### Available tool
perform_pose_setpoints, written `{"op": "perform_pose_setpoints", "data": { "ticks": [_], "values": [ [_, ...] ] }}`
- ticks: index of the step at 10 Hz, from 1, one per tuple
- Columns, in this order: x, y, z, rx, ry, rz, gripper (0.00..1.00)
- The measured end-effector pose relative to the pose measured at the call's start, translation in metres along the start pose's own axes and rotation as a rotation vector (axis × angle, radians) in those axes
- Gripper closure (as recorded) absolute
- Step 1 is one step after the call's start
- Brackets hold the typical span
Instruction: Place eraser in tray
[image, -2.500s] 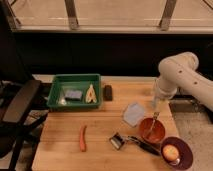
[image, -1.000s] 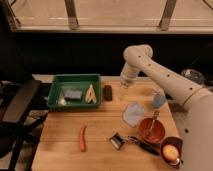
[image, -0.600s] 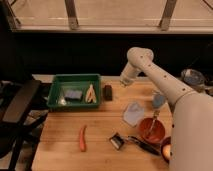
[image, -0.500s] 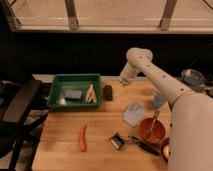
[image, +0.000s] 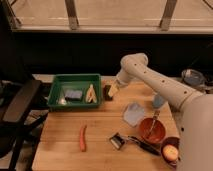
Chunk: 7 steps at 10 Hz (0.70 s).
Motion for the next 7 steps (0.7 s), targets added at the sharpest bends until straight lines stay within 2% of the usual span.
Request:
{"op": "perform_pose_setpoints", "data": {
  "ticks": [1,3,4,6,7],
  "values": [
    [0.000,0.001,0.000,0.014,-0.008,0.021,0.35],
    [-0.002,0.000,0.001,0.001,-0.012,0.007,0.35],
    [-0.003,-0.003,0.002,0.006,-0.018,0.013,0.35],
    [-0.013,0.007,0.013,0.057,-0.026,0.038,0.35],
    [-0.016,0.010,0.017,0.070,-0.027,0.042,0.35]
  ]
}}
